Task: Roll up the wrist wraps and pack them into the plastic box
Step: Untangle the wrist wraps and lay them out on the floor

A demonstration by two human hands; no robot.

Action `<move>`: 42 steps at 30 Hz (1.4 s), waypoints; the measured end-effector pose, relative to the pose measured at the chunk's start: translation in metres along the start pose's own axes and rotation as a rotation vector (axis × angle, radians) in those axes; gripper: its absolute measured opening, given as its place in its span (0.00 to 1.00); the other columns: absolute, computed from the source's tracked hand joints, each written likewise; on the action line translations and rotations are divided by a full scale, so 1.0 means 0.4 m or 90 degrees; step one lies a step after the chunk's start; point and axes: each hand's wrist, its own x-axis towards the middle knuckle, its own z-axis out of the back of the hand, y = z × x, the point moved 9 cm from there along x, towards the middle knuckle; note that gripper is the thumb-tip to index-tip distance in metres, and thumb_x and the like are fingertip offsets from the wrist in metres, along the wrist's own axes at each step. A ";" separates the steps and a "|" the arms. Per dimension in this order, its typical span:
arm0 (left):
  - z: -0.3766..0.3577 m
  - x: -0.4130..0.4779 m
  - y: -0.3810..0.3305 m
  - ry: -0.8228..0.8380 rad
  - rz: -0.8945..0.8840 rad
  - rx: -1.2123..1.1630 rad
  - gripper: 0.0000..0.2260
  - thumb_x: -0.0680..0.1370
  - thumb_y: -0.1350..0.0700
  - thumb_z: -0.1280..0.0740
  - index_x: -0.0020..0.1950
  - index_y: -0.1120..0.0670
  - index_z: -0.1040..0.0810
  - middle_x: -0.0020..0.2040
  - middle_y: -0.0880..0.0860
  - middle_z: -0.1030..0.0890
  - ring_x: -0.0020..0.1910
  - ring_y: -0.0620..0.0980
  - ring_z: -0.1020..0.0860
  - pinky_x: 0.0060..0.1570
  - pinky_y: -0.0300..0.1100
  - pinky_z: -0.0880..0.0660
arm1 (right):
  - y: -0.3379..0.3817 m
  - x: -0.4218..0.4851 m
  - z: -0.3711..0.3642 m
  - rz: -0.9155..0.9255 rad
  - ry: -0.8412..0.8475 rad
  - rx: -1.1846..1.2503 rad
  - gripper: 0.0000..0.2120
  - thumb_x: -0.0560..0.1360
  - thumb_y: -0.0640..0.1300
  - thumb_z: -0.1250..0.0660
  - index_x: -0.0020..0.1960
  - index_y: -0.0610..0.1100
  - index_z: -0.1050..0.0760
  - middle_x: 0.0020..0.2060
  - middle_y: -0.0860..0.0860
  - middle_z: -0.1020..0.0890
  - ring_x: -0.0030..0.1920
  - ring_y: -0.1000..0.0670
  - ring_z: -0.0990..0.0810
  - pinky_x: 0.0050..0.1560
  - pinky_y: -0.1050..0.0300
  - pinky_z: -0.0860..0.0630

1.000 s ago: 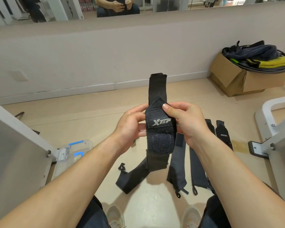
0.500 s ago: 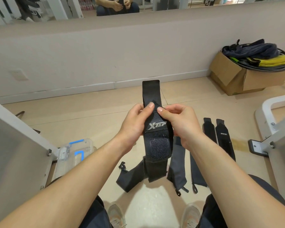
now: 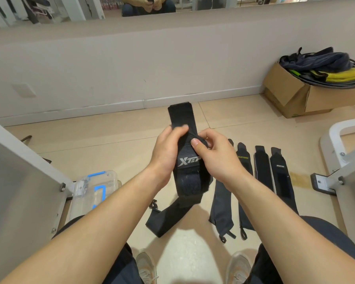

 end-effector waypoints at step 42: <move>0.170 0.084 -0.018 -0.122 0.010 -0.080 0.07 0.80 0.57 0.28 0.55 0.59 0.18 0.45 0.55 0.13 0.41 0.51 0.14 0.41 0.44 0.18 | -0.094 -0.054 -0.148 -0.123 0.270 0.131 0.14 0.74 0.41 0.23 0.59 0.48 0.20 0.53 0.51 0.13 0.55 0.50 0.14 0.61 0.50 0.19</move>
